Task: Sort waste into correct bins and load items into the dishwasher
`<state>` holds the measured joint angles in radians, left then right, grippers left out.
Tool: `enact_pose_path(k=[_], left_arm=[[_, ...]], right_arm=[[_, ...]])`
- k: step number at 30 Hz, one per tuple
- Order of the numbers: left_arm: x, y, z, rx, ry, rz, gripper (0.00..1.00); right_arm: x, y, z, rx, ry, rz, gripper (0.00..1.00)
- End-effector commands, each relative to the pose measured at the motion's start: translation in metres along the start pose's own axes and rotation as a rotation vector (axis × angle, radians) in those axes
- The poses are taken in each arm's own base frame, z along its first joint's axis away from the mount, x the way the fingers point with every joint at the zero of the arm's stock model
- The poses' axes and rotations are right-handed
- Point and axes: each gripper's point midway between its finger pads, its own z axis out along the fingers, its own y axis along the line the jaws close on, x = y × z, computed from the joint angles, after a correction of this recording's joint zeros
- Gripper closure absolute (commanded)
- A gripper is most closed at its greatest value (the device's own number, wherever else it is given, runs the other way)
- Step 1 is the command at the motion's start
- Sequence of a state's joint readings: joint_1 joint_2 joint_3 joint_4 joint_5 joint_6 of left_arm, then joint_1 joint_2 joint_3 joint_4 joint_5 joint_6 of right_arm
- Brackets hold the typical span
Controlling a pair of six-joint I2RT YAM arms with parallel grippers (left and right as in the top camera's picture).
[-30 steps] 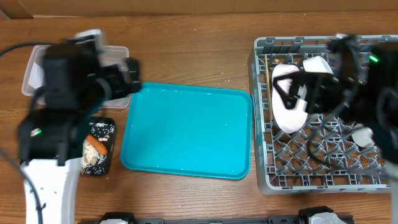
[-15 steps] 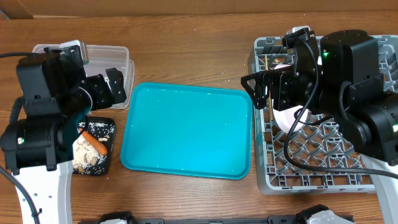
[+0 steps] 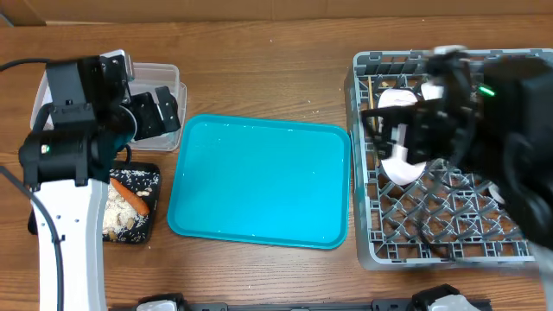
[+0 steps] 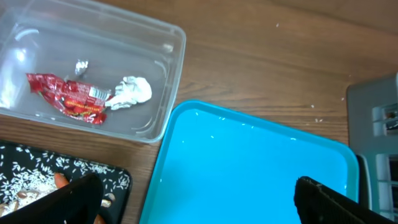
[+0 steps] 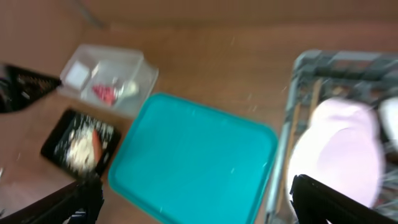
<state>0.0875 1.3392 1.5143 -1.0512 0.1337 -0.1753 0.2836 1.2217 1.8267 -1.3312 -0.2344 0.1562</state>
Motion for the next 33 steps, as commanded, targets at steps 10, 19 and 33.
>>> enact_pose_path(k=[10, 19, 33], left_arm=[[0.012, 0.013, 0.056, -0.038, 0.151, 0.003, 0.0], [0.027, 0.021, 0.091, -0.054, 0.251, -0.01, 0.0], [0.043, 0.027, 0.12, -0.068, 0.341, -0.023, 0.0]], right_arm=[[0.01, -0.041, -0.097, 0.273, -0.391, -0.131, 0.0], [0.053, -0.086, -0.022, 0.29, -0.489, -0.122, 0.0], [0.135, -0.126, 0.04, 0.293, -0.619, -0.138, 0.0]])
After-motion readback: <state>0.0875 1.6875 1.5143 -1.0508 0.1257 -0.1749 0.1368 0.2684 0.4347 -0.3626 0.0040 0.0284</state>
